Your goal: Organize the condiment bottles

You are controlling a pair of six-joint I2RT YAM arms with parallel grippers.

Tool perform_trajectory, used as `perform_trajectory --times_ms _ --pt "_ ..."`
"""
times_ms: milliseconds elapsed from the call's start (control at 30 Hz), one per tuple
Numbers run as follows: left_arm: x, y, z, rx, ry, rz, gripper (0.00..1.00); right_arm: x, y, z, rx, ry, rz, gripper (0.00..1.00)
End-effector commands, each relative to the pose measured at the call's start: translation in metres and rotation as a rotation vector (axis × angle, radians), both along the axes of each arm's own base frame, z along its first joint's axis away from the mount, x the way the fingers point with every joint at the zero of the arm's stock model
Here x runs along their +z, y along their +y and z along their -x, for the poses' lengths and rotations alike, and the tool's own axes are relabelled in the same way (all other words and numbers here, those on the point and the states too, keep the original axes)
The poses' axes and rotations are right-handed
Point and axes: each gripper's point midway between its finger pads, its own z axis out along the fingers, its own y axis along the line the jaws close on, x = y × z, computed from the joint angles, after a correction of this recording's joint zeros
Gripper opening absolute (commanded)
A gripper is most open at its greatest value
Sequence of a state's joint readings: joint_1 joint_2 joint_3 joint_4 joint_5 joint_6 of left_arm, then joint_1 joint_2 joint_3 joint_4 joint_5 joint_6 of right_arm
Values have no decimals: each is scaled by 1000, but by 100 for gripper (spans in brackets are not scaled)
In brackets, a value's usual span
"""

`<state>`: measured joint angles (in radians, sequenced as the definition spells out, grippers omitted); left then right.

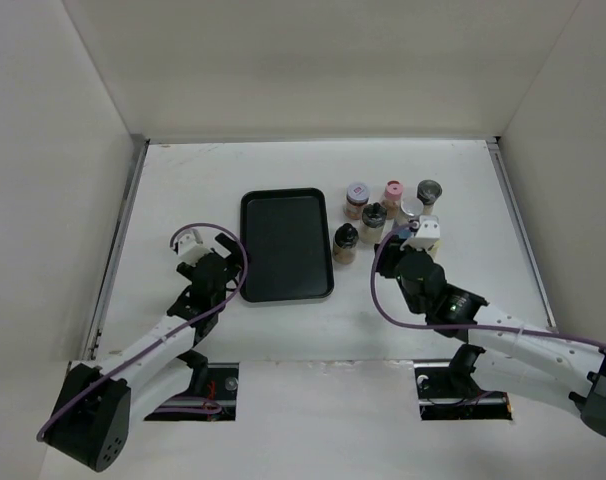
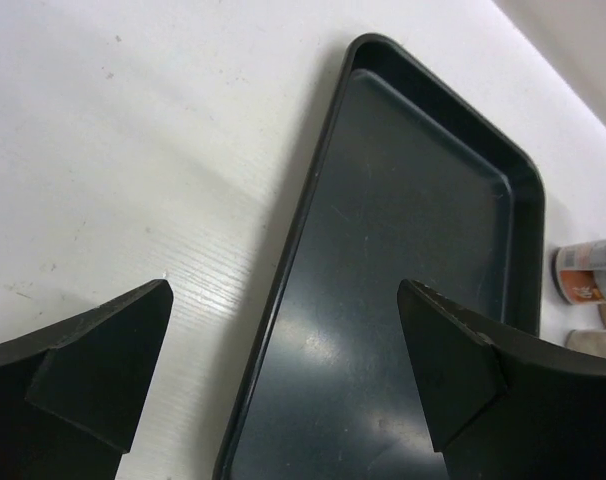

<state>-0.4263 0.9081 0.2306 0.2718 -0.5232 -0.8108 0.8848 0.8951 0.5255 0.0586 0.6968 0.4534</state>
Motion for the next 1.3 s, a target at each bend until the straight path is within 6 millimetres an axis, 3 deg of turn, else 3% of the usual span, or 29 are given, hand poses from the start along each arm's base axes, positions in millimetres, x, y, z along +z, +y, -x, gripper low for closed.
perform_trajectory --times_ms 0,133,267,333,467,533,933,1100,1267 --pt "23 -1 -5 7 -70 17 100 11 8 3 31 -15 -52 37" --pt "19 5 -7 33 -68 7 100 12 15 11 82 0 -40 16" --pt "17 7 -8 45 -56 14 100 10 20 14 106 15 -45 13" --pt "18 10 -7 53 -62 14 100 7 24 12 123 29 -43 22" --pt "15 19 -5 80 -68 16 100 7 31 6 136 10 -52 73" --pt "13 20 -5 80 -64 21 100 5 39 3 166 11 -38 85" --pt "17 23 -1 75 -99 54 100 -16 76 -55 189 72 109 97" --pt "14 15 -2 37 -83 71 100 -30 73 -78 147 106 137 98" --pt "11 12 -3 25 -78 82 100 -44 76 -88 144 136 150 94"
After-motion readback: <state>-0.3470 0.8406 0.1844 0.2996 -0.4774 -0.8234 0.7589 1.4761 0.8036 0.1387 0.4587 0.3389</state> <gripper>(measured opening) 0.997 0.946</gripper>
